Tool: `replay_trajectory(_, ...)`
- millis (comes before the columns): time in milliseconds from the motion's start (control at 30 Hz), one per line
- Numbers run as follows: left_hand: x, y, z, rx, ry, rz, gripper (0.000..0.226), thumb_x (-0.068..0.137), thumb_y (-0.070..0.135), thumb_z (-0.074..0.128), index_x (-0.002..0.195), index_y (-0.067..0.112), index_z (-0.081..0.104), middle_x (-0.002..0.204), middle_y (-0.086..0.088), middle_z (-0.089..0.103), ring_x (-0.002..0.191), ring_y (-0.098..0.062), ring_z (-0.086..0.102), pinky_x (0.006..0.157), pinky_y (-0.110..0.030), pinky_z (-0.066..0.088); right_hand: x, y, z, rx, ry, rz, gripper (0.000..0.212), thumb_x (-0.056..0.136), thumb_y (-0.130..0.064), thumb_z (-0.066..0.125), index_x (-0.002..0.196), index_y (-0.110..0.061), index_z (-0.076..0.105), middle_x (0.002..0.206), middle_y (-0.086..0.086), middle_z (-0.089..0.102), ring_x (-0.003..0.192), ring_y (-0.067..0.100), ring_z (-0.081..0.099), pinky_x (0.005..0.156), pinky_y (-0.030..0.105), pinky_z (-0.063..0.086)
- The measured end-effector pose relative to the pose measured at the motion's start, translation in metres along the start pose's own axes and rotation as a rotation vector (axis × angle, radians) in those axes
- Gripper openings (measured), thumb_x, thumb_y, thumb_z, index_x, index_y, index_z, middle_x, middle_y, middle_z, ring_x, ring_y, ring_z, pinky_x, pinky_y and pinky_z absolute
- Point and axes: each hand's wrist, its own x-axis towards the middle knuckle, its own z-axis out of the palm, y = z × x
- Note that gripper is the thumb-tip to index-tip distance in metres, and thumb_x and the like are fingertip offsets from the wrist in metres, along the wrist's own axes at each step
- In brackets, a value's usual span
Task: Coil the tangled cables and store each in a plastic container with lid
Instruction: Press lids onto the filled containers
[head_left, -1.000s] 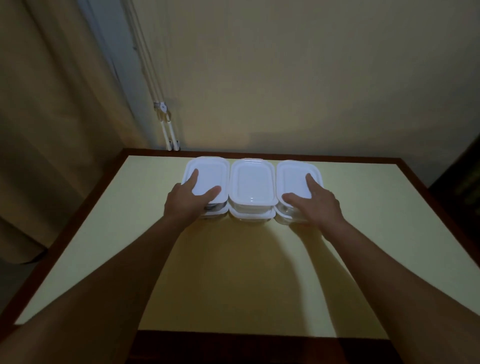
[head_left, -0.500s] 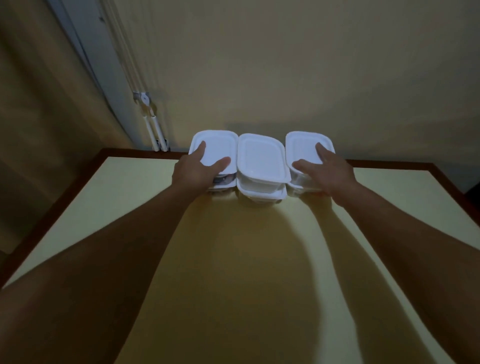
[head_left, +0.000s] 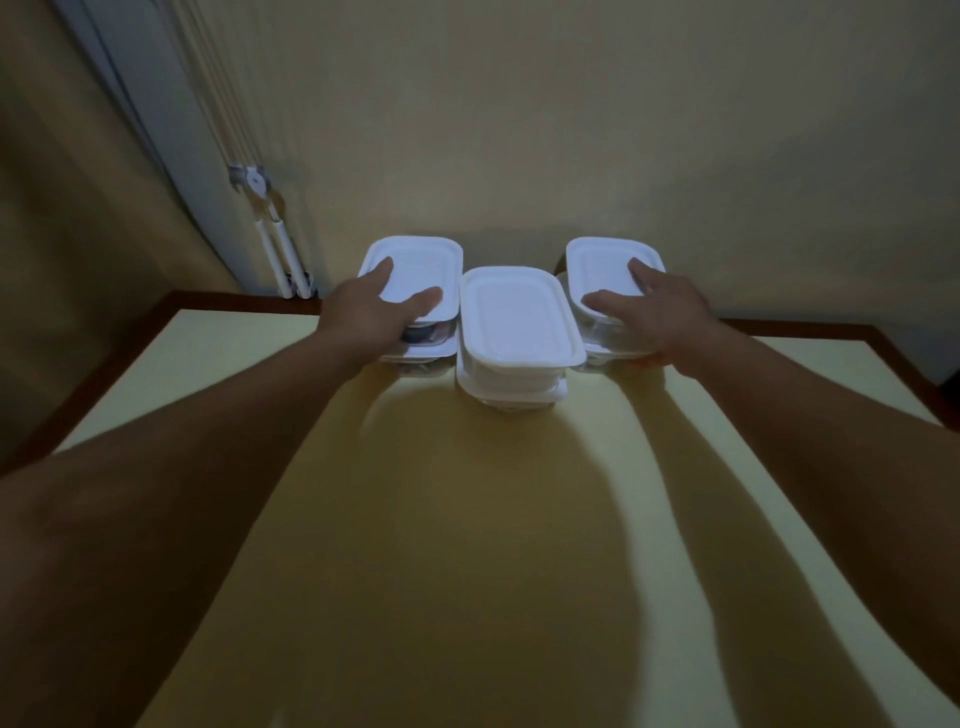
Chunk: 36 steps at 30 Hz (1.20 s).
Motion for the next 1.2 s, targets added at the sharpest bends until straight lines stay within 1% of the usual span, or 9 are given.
replay_trajectory(167,-0.028,0.015,-0.001,0.32,0.249,0.418,0.088,0.087,0.08,0.025,0.15,0.022,0.044,0.156,-0.005,0.039,0.146,-0.028,0.03,0.118,-0.055,0.019,-0.021,0.004,-0.003,-0.267,0.175,-0.156,0.084,0.089,-0.077,0.046,0.154,-0.026,0.038,0.161,0.018,0.028,0.144,0.039,0.034,0.117,0.049,0.031)
replay_trajectory(300,-0.051,0.025,-0.001,0.543,0.104,0.718,0.115,0.069,0.098,0.035,0.154,0.02,0.033,0.157,0.002,0.04,0.151,-0.02,0.024,0.121,-0.059,-0.007,-0.053,0.019,-0.002,-0.253,0.094,-0.545,0.103,0.073,-0.095,0.038,0.153,-0.031,0.041,0.166,0.004,0.026,0.152,0.027,0.025,0.123,0.049,0.022)
replay_trajectory(400,-0.052,0.021,0.009,0.772,0.008,0.882,0.116,0.07,0.094,0.042,0.149,0.008,0.042,0.146,-0.009,0.055,0.138,-0.029,0.048,0.119,-0.066,0.004,-0.065,0.022,0.004,-0.499,-0.015,-0.73,0.115,0.065,-0.103,0.027,0.159,-0.037,0.025,0.169,0.004,0.017,0.156,0.024,0.014,0.125,0.055,0.011)
replay_trajectory(567,-0.038,0.031,0.019,0.821,-0.078,0.819,0.113,0.075,0.087,0.04,0.155,0.008,0.031,0.16,-0.011,0.035,0.149,-0.031,0.031,0.123,-0.051,0.007,-0.057,0.013,0.021,-0.697,0.037,-0.737,0.114,0.066,-0.101,0.014,0.159,-0.035,0.025,0.167,0.008,0.021,0.153,0.032,0.019,0.122,0.062,0.007)
replay_trajectory(700,-0.029,0.045,0.026,0.819,-0.103,0.703,0.101,0.086,0.075,0.049,0.159,0.013,0.017,0.167,-0.004,0.017,0.154,-0.026,0.014,0.124,-0.042,0.003,-0.047,0.0,0.028,-0.726,0.09,-0.623,0.103,0.073,-0.089,0.034,0.157,-0.03,0.03,0.165,0.01,0.026,0.151,0.035,0.023,0.12,0.064,0.006)
replay_trajectory(867,-0.02,0.047,0.034,0.732,-0.086,0.587,0.093,0.091,0.058,0.061,0.16,0.019,0.014,0.168,0.003,0.011,0.153,-0.027,0.013,0.116,-0.044,0.03,-0.032,-0.013,0.039,-0.776,0.126,-0.543,0.082,0.091,-0.069,0.051,0.158,-0.031,0.024,0.16,0.007,0.031,0.149,0.033,0.023,0.119,0.061,0.014)
replay_trajectory(967,-0.017,0.041,0.03,0.728,-0.066,0.622,0.094,0.09,0.064,0.058,0.16,0.017,0.015,0.168,-0.001,0.011,0.152,-0.028,0.016,0.119,-0.045,0.022,-0.031,-0.012,0.038,-0.771,0.11,-0.545,0.087,0.088,-0.075,0.049,0.158,-0.031,0.023,0.16,0.007,0.032,0.148,0.034,0.024,0.118,0.058,0.02)
replay_trajectory(1067,-0.019,0.028,0.017,0.749,0.093,0.676,0.103,0.085,0.086,0.031,0.158,0.013,0.024,0.166,-0.005,0.022,0.151,-0.03,0.021,0.122,-0.053,0.014,-0.038,-0.008,0.028,-0.629,0.118,-0.599,0.089,0.088,-0.081,0.035,0.159,-0.03,0.022,0.162,0.006,0.03,0.15,0.031,0.025,0.12,0.059,0.014)
replay_trajectory(1200,-0.013,0.002,0.001,0.479,0.302,0.359,0.085,0.093,0.074,0.029,0.148,0.01,0.037,0.152,-0.011,0.039,0.136,-0.037,0.039,0.11,-0.053,0.032,-0.029,0.006,0.011,-0.479,0.363,-0.454,0.072,0.098,-0.067,0.029,0.151,-0.021,0.041,0.158,0.015,0.035,0.146,0.035,0.031,0.117,0.052,0.022)
